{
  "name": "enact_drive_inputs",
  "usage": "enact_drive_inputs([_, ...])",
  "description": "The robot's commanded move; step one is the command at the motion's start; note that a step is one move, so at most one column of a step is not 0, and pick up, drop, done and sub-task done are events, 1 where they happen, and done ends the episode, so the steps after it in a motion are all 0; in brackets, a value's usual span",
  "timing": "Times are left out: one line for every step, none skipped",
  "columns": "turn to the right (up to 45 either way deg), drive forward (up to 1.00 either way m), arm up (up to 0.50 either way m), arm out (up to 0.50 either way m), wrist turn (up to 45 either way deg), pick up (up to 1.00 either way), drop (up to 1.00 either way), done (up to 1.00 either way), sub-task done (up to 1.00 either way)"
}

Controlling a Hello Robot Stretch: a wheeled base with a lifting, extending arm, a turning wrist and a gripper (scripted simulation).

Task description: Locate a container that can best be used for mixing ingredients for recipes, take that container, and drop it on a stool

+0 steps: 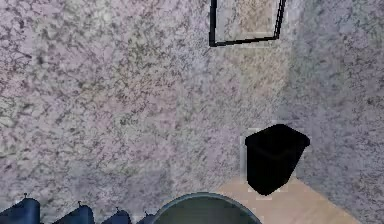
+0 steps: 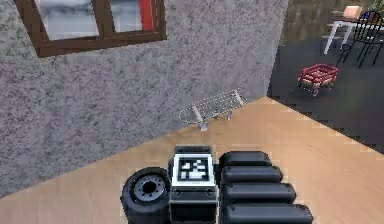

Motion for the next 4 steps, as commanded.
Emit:
enact_drive_inputs([-45.0,0.00,0.00,0.00,0.0,0.00,0.00,0.00,0.00])
enact_drive_inputs([-45.0,0.00,0.00,0.00,0.0,0.00,0.00,0.00,0.00])
enact_drive_inputs([-45.0,0.00,0.00,0.00,0.0,0.00,0.00,0.00,0.00])
enact_drive_inputs([-18.0,0.00,0.00,0.00,0.0,0.00,0.00,0.00,0.00])
